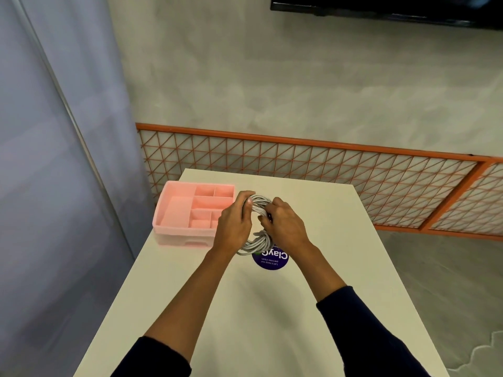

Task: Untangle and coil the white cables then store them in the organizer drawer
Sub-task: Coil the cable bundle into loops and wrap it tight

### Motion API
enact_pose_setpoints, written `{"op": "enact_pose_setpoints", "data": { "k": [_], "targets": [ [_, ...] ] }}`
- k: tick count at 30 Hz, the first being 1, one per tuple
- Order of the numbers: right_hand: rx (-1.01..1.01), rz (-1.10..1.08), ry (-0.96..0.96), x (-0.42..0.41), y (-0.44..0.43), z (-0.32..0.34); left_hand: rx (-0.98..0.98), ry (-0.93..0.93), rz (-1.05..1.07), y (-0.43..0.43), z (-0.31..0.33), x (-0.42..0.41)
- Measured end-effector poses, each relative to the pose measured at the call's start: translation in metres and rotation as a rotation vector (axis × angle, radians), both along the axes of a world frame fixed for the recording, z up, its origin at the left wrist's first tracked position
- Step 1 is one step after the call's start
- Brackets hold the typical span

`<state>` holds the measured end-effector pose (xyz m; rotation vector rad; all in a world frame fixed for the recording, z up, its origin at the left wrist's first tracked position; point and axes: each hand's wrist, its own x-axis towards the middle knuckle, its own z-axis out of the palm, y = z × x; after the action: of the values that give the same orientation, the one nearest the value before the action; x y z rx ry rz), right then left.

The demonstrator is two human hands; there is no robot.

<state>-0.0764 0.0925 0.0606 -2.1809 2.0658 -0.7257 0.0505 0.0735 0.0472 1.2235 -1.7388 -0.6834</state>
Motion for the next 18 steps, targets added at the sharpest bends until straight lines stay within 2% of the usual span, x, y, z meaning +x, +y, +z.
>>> {"op": "enact_pose_setpoints", "data": {
  "k": [4,9,14,18],
  "targets": [
    [0.011,0.065,0.14,-0.003,-0.002,0.007,-0.109,-0.165,0.022,-0.008,0.001,0.004],
    [0.001,0.103,0.05,-0.015,-0.004,0.011,-0.1,-0.248,-0.059,-0.014,0.003,0.004],
    [0.281,0.232,-0.337,-0.025,-0.006,0.025,-0.028,-0.211,-0.224,-0.016,0.007,0.01],
    [0.408,0.174,-0.589,-0.027,-0.004,0.034,-0.01,-0.191,-0.295,-0.014,0.013,0.014]
  ]
}}
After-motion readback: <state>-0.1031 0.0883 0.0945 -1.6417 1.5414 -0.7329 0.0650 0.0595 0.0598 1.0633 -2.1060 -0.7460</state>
